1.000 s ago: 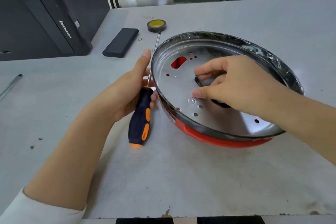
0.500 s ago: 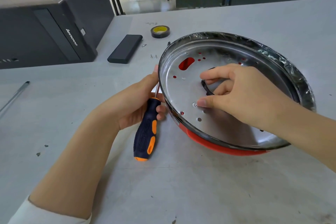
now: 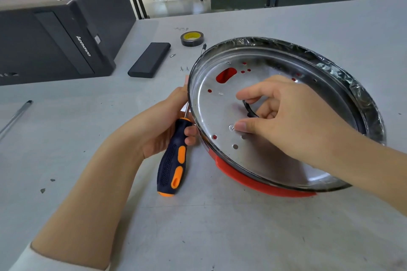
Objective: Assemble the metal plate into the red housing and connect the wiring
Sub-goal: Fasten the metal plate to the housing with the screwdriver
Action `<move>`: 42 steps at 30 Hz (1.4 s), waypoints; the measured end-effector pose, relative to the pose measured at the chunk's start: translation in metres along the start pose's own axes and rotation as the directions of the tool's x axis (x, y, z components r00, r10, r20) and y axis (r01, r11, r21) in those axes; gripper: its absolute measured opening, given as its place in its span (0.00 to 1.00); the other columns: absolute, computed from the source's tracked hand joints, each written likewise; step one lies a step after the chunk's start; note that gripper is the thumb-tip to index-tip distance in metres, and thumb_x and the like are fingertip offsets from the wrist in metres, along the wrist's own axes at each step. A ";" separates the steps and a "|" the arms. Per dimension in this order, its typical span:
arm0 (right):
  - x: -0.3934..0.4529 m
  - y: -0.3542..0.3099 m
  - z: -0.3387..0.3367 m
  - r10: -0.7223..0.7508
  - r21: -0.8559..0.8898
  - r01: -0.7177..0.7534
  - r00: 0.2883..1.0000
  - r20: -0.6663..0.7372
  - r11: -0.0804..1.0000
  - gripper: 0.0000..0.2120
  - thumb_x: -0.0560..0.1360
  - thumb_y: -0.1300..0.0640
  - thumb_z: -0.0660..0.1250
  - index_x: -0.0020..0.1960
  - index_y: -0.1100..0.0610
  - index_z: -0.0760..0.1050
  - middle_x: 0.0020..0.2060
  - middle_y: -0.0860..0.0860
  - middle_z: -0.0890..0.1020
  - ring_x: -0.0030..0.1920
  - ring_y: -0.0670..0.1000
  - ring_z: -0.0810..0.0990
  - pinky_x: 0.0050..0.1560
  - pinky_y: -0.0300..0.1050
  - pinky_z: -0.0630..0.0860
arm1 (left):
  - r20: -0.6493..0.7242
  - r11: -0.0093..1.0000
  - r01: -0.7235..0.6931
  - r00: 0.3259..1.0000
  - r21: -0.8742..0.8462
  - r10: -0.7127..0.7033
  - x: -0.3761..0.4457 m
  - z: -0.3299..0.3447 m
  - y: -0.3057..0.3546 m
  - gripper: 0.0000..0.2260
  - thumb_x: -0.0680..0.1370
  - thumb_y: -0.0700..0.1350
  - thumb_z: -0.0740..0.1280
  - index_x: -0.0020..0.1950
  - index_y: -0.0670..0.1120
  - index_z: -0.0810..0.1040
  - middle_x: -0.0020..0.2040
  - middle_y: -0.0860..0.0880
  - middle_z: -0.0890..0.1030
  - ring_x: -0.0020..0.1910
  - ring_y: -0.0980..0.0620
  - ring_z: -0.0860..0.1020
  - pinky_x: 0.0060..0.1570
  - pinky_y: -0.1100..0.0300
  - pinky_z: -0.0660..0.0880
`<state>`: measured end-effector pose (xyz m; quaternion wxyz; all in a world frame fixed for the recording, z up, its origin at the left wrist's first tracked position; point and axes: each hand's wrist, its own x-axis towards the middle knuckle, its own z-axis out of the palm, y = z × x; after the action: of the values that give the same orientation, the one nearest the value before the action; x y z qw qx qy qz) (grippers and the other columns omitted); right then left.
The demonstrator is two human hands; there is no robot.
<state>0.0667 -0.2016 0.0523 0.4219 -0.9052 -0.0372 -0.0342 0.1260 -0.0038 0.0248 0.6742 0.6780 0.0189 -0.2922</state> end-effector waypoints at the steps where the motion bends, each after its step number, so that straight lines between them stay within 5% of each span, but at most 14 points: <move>1: 0.000 0.000 0.000 0.000 -0.002 0.000 1.000 0.002 1.000 0.19 0.66 0.51 0.77 0.54 0.44 0.77 0.41 0.41 0.73 0.34 0.39 0.75 0.37 0.27 0.66 | 0.004 1.000 -0.003 1.000 0.005 0.003 0.000 0.000 0.000 0.23 0.80 0.62 0.58 0.38 0.45 0.75 0.27 0.46 0.72 0.22 0.52 0.68 0.22 0.64 0.70; 6: 0.000 0.000 -0.001 -0.009 -0.008 0.009 1.000 0.013 1.000 0.19 0.66 0.52 0.77 0.54 0.43 0.76 0.41 0.41 0.73 0.34 0.37 0.73 0.36 0.23 0.66 | -0.015 0.999 0.005 1.000 0.047 -0.004 0.000 0.001 0.000 0.26 0.81 0.62 0.57 0.29 0.48 0.75 0.26 0.47 0.70 0.21 0.53 0.68 0.21 0.66 0.69; 10: -0.002 0.000 0.000 -0.029 -0.026 0.029 0.999 0.012 0.999 0.19 0.66 0.52 0.77 0.54 0.43 0.76 0.43 0.40 0.72 0.36 0.39 0.74 0.37 0.25 0.66 | -0.062 0.999 0.014 0.998 0.038 -0.011 0.000 0.000 0.001 0.19 0.82 0.58 0.58 0.40 0.44 0.72 0.26 0.48 0.73 0.22 0.54 0.68 0.20 0.64 0.70; 17: -0.005 0.001 0.005 -0.085 -0.045 0.086 0.996 0.021 0.995 0.18 0.67 0.51 0.76 0.55 0.44 0.77 0.40 0.38 0.70 0.37 0.29 0.69 0.41 0.19 0.63 | -0.077 0.992 0.004 0.997 0.128 0.006 0.000 -0.005 -0.002 0.14 0.83 0.54 0.58 0.54 0.44 0.74 0.42 0.43 0.73 0.32 0.48 0.71 0.26 0.61 0.74; 24: -0.004 0.002 0.005 -0.094 -0.072 0.096 0.995 0.030 0.993 0.19 0.68 0.51 0.75 0.58 0.45 0.77 0.39 0.37 0.68 0.38 0.27 0.69 0.42 0.19 0.63 | -0.079 0.994 -0.028 0.996 0.110 0.037 -0.004 -0.002 -0.002 0.11 0.84 0.50 0.57 0.49 0.46 0.73 0.33 0.43 0.71 0.23 0.53 0.71 0.21 0.64 0.72; 32: -0.003 0.007 0.004 -0.038 -0.122 0.052 0.992 0.118 0.991 0.19 0.68 0.50 0.75 0.58 0.45 0.76 0.44 0.37 0.70 0.38 0.36 0.70 0.39 0.29 0.63 | -0.003 0.959 -0.028 1.000 0.282 0.030 -0.009 -0.007 0.001 0.25 0.84 0.56 0.52 0.30 0.52 0.72 0.23 0.54 0.70 0.23 0.54 0.65 0.23 0.64 0.66; 39: -0.002 0.007 0.002 -0.015 -0.173 0.044 0.986 0.164 0.984 0.20 0.67 0.47 0.75 0.57 0.44 0.76 0.46 0.38 0.71 0.40 0.38 0.72 0.38 0.30 0.63 | -0.287 0.926 -0.062 0.941 0.374 0.179 -0.006 -0.005 0.001 0.20 0.79 0.66 0.56 0.40 0.54 0.77 0.23 0.59 0.75 0.22 0.55 0.67 0.21 0.63 0.68; 42: -0.003 0.007 0.001 -0.025 -0.208 0.063 0.983 0.179 0.976 0.20 0.67 0.46 0.74 0.58 0.43 0.75 0.48 0.39 0.71 0.41 0.37 0.72 0.39 0.29 0.63 | -0.382 0.980 -0.083 0.912 0.178 0.146 -0.004 -0.008 0.004 0.23 0.77 0.68 0.58 0.52 0.51 0.80 0.38 0.58 0.84 0.21 0.56 0.67 0.20 0.62 0.67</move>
<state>0.0645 -0.2051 0.0457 0.3169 -0.9436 -0.0905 0.0326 0.1275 0.0041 0.0298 0.6166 0.7741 0.0909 -0.1104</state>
